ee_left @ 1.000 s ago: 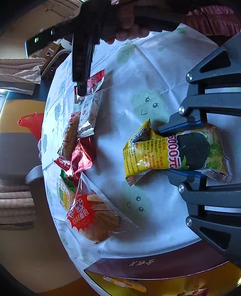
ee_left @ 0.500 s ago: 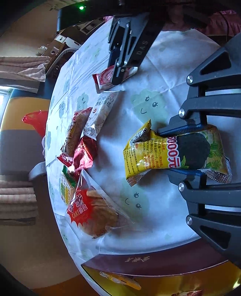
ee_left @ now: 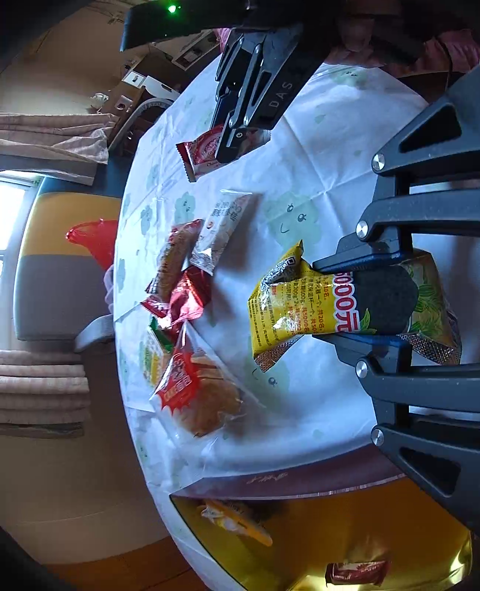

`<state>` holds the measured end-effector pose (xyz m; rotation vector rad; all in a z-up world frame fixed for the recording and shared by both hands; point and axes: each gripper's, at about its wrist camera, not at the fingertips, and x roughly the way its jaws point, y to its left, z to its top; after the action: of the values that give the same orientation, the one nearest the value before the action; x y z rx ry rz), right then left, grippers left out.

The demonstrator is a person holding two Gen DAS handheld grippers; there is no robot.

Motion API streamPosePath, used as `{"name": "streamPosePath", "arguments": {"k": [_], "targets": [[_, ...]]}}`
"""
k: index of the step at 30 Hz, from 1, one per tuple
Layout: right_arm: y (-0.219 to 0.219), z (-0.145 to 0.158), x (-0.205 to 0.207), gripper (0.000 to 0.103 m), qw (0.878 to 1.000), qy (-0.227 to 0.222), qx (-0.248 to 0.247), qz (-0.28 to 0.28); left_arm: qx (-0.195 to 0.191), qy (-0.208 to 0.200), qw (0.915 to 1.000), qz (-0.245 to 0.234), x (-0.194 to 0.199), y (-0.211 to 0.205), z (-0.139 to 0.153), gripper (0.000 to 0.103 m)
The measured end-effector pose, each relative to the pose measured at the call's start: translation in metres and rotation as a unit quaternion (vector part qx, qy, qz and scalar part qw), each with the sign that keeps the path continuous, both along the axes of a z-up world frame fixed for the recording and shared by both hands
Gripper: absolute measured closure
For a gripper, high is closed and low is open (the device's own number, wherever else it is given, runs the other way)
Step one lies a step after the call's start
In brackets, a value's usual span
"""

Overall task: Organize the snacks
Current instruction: 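Hold the yellow printed packet with the left gripper while the right gripper grasps a red wafer bar, then carry the yellow packet and red wafer bar over the tin with both grippers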

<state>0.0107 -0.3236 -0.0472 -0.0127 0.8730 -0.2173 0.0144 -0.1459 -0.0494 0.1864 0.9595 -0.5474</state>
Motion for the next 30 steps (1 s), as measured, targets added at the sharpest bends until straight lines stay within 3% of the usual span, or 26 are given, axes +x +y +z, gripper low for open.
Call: {"name": "streamPosePath", "arguments": {"k": [14, 30], "targets": [[0.042, 0.044, -0.006, 0.076, 0.998, -0.048, -0.014, 0.034, -0.037, -0.059, 0.9967, 0.043, -0.007, 0.043, 0.055, 0.075], [0.084, 0.059, -0.004, 0.076, 0.994, -0.062, -0.022, 0.083, -0.042, -0.074, 0.9882, 0.127, 0.004, 0.104, 0.065, 0.075]]}}
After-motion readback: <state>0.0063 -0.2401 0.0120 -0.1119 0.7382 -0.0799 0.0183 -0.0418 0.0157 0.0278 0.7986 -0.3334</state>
